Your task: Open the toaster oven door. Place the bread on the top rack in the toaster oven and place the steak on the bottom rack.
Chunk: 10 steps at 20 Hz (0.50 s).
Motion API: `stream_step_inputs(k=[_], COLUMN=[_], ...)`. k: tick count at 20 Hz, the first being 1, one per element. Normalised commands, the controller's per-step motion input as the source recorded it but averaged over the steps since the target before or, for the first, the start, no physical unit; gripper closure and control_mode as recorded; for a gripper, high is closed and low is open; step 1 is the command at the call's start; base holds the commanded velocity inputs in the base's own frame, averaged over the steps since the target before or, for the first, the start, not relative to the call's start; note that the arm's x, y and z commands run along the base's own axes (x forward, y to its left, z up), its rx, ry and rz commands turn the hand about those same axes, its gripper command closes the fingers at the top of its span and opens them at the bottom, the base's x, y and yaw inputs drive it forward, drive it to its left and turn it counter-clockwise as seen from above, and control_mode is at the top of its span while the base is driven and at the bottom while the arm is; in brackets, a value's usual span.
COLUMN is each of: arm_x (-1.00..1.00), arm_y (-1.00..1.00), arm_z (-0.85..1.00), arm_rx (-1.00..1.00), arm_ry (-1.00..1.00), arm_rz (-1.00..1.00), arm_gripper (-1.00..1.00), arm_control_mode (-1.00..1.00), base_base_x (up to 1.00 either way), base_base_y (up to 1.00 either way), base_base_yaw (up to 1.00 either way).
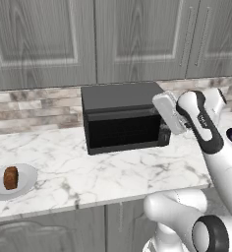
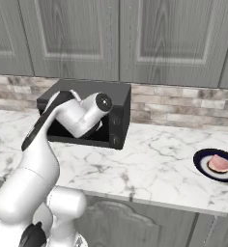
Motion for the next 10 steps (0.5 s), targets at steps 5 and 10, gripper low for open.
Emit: stream_step_inputs(k=[5, 10], arm_x=[0.38, 0.47], arm_y=[0.0, -0.07], arm_z=[-0.35, -0.03], arm_rx=[0.48, 0.35], arm_ry=[-0.11, -0.01], arm_rz=[-0.18, -0.07], arm_gripper=[-1.0, -1.0], arm_control_mode=[-1.0, -1.0], base_base_x=[0.0, 0.0], base_base_y=[0.0, 0.0], base_base_yaw=[0.0, 0.0])
